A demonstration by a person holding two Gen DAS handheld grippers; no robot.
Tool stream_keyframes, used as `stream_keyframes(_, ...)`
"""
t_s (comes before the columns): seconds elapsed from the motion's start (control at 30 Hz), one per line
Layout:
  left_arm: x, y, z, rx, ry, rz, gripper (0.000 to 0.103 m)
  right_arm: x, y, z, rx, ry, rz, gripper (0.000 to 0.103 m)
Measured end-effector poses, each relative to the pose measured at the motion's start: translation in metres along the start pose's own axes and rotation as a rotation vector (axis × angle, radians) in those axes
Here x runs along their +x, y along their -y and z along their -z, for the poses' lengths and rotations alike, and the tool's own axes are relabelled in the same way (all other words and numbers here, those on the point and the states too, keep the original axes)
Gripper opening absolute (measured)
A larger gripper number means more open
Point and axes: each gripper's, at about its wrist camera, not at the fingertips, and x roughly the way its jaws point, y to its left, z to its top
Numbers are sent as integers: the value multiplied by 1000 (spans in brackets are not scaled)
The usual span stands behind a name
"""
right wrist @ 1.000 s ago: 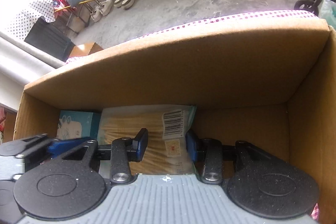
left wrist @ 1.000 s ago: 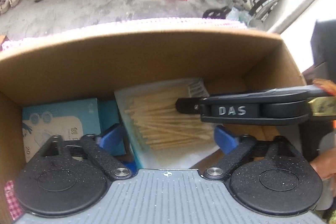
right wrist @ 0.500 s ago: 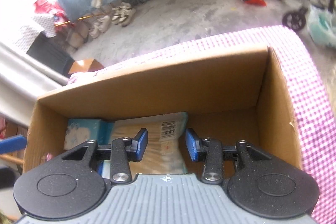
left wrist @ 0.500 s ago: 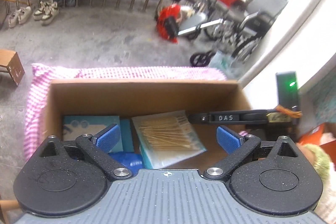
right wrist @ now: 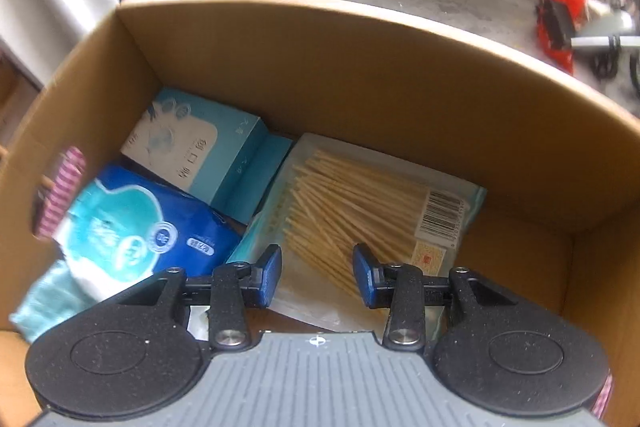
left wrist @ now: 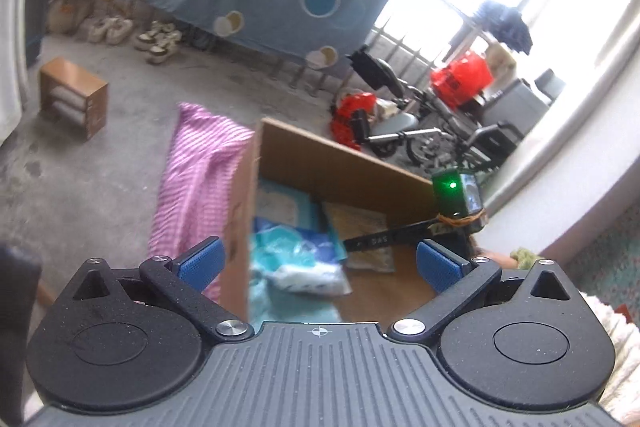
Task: Organize soft objects
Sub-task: 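Lift the right gripper out of the cardboard box, then move both grippers toward the blue face-mask pack on the bed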
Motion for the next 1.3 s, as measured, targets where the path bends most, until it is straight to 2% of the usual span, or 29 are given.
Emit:
stream_keyframes(0.23,-26,-43,32,-104,21,-51,102,15,-35,9,-196,31,153,42)
stream_keyframes(0.33,-35,-51,42,-127,32,-45,102,13,-35,9,-190,41,158,41)
stream_keyframes(0.5,-46,-56,54,-112,58,-67,102,-13,-14,7,-65,108,86,41)
stream_keyframes(0.7,-54,-57,67,-104,51,-33,102,-95,-4,27,38,270,-19,42)
stream_keyframes(0.8,-54,-55,74,-87,27,-28,102,-142,-6,50,74,343,-85,44)
stream_keyframes(0.87,-53,-53,81,-77,9,-22,102,-172,-10,70,99,383,-127,54)
stream_keyframes(1.0,-47,-48,97,-59,-52,-2,102,-218,-23,112,121,447,-187,63)
stream_keyframes(1.17,-36,-41,124,-16,-124,-10,102,-235,-55,168,159,443,-272,65)
stream_keyframes(1.3,-30,-39,141,7,-164,-38,102,-223,-82,211,202,421,-366,65)
